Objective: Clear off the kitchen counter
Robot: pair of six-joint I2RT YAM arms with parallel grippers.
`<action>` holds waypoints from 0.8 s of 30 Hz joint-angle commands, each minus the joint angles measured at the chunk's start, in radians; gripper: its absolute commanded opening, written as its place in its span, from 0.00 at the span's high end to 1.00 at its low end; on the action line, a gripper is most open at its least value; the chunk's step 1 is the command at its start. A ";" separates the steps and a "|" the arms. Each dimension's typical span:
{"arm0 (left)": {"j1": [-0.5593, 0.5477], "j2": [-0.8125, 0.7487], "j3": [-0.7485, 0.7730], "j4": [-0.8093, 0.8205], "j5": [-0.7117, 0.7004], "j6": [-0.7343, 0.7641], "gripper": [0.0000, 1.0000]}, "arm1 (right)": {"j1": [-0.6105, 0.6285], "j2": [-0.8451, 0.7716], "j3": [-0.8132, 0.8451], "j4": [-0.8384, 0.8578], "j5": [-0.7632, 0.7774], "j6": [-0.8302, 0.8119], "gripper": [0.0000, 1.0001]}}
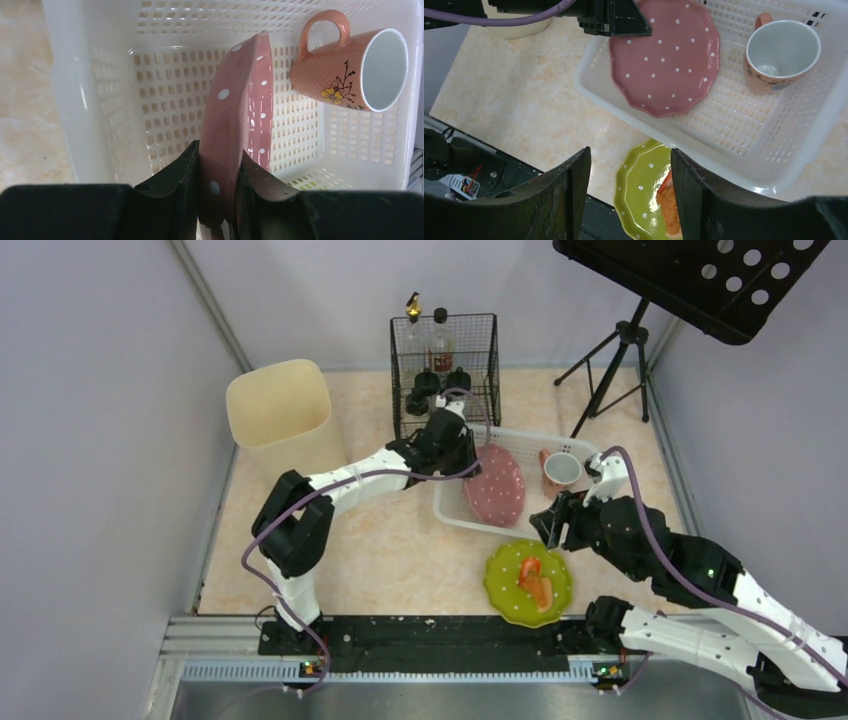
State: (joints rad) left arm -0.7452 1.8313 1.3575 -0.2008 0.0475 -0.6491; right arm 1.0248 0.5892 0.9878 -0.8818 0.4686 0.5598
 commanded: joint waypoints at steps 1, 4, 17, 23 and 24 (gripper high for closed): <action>-0.017 0.009 0.008 0.157 0.016 -0.050 1.00 | -0.008 -0.012 -0.015 0.029 -0.014 0.011 0.41; -0.025 0.044 0.012 0.139 0.012 -0.046 0.99 | -0.008 -0.015 -0.022 0.033 -0.020 0.015 0.41; -0.039 0.120 0.026 -0.038 -0.086 -0.002 0.61 | -0.007 -0.041 -0.055 0.046 -0.031 0.022 0.41; -0.042 0.133 0.029 -0.144 -0.128 0.004 0.44 | -0.007 -0.042 -0.073 0.070 -0.043 0.023 0.40; -0.042 0.136 0.028 -0.152 -0.135 0.007 0.42 | -0.007 -0.041 -0.075 0.073 -0.044 0.023 0.40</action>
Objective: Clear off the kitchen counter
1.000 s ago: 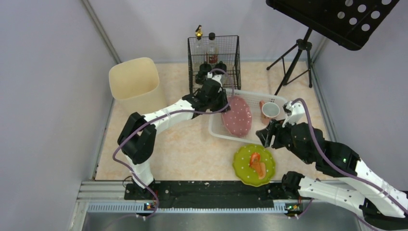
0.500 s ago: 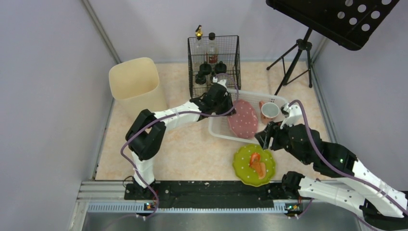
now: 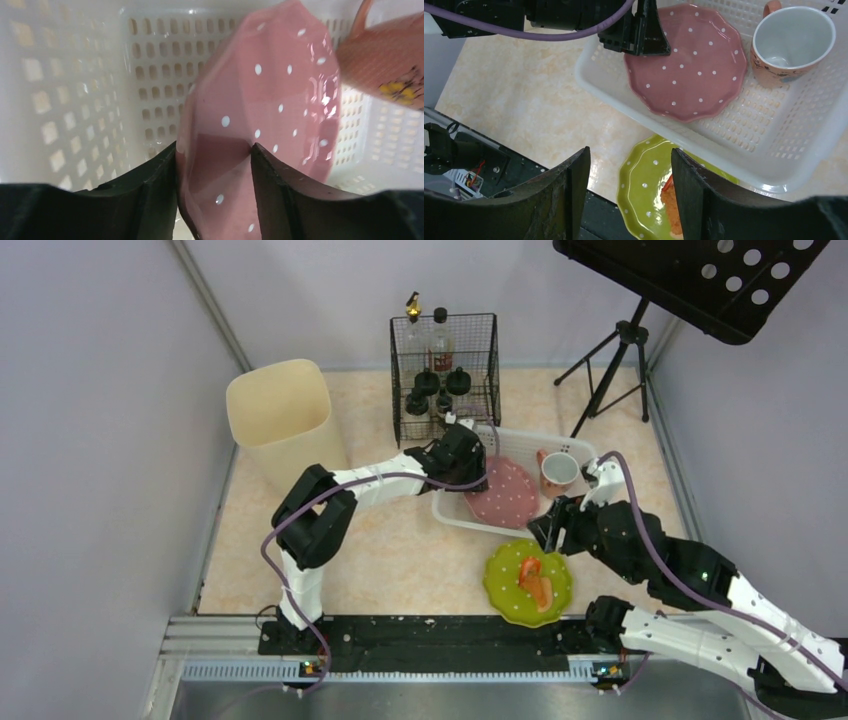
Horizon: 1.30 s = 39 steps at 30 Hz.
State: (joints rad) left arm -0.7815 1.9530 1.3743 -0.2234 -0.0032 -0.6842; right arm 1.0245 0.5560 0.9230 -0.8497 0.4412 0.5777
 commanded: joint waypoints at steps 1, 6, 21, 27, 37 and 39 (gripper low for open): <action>-0.006 0.016 0.011 -0.139 -0.089 0.045 0.41 | -0.007 -0.007 -0.011 0.043 -0.017 0.004 0.40; -0.007 0.027 0.021 -0.179 -0.114 0.052 0.27 | -0.007 -0.007 -0.015 0.046 -0.022 0.006 0.40; -0.052 -0.009 0.192 -0.405 -0.297 0.100 0.20 | -0.007 -0.007 -0.027 0.039 -0.015 0.017 0.40; -0.059 -0.109 0.219 -0.417 -0.293 0.116 0.20 | -0.007 -0.004 -0.030 -0.039 0.028 0.060 0.39; -0.081 -0.388 0.065 -0.322 -0.165 0.118 0.23 | -0.006 0.061 -0.057 -0.129 -0.092 0.106 0.44; -0.087 -0.448 0.014 -0.308 -0.145 0.113 0.24 | -0.007 0.106 -0.097 -0.096 -0.179 0.101 0.48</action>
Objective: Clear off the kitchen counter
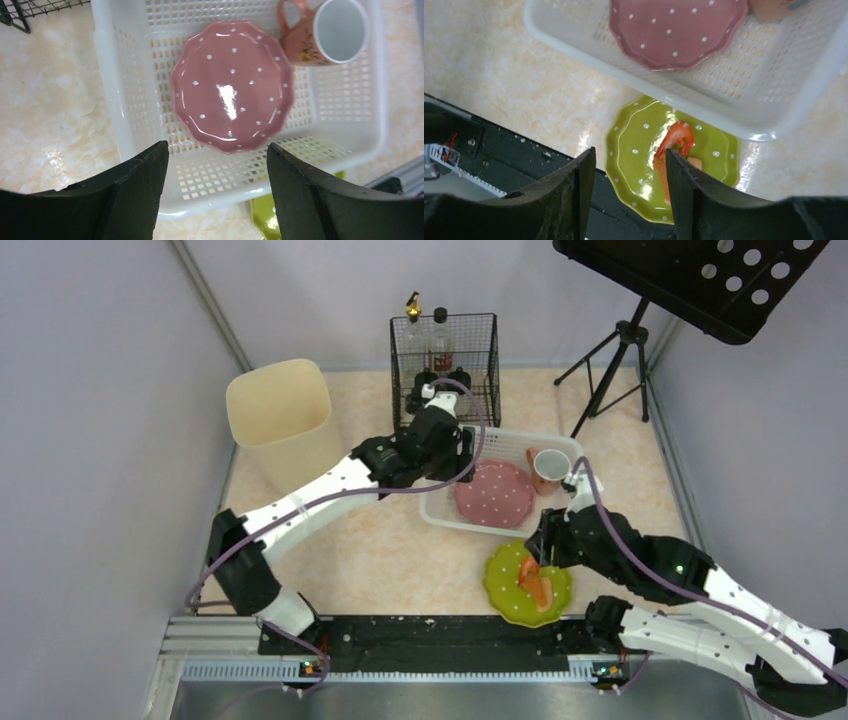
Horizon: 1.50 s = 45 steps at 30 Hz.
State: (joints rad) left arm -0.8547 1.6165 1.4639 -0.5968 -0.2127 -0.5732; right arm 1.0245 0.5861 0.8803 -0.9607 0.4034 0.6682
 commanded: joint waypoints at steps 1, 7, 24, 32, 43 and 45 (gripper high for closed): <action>-0.017 -0.142 -0.094 0.074 0.067 -0.001 0.24 | -0.007 0.095 -0.073 0.032 -0.180 0.010 0.51; -0.021 -0.381 -0.280 0.108 0.076 -0.024 0.24 | -0.007 0.109 -0.184 0.143 -0.222 0.071 0.77; -0.021 -0.871 -0.618 0.121 -0.012 -0.082 0.20 | -0.004 0.275 -0.366 0.451 -0.299 0.131 1.00; -0.021 -1.054 -0.695 0.067 -0.022 -0.073 0.20 | -0.004 0.413 -0.383 0.567 -0.313 0.110 1.00; -0.021 -1.174 -0.709 -0.004 -0.039 -0.054 0.20 | 0.006 0.578 -0.371 0.664 -0.329 0.085 1.00; -0.021 -1.175 -0.703 -0.012 -0.042 -0.048 0.20 | 0.010 0.593 -0.376 0.682 -0.332 0.089 1.00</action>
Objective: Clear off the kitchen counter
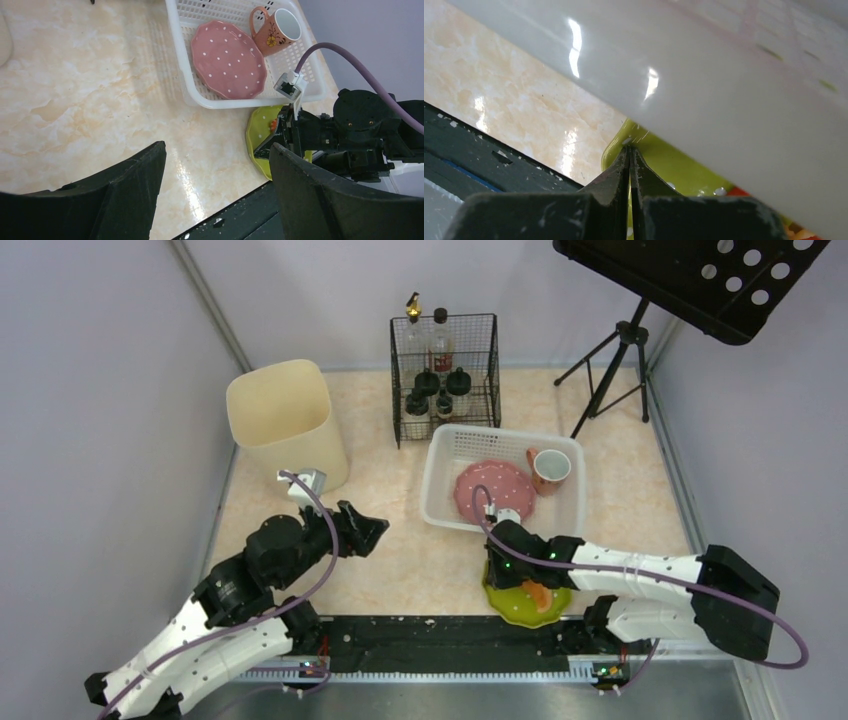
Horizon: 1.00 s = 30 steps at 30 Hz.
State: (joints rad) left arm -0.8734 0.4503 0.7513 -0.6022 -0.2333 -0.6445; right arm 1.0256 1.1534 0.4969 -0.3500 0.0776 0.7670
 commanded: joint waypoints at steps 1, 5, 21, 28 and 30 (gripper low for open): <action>-0.003 -0.009 0.010 -0.009 -0.023 0.026 0.20 | 0.010 0.032 0.004 0.082 -0.009 -0.007 1.00; -0.003 -0.009 0.007 -0.012 -0.025 0.029 0.20 | 0.022 0.065 0.000 0.133 -0.024 0.007 1.00; -0.003 -0.023 0.036 -0.050 -0.053 0.031 0.19 | 0.097 0.319 0.153 0.342 -0.067 0.016 1.00; -0.003 -0.020 0.055 -0.108 -0.101 -0.002 0.19 | 0.128 0.469 0.297 0.444 -0.074 0.020 1.00; -0.003 -0.022 0.056 -0.122 -0.107 -0.014 0.19 | 0.135 0.512 0.341 0.470 -0.091 0.023 1.00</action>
State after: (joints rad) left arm -0.8730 0.4343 0.7666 -0.6998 -0.3004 -0.6331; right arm 1.1355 1.5871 0.7406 0.0013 0.0013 0.7883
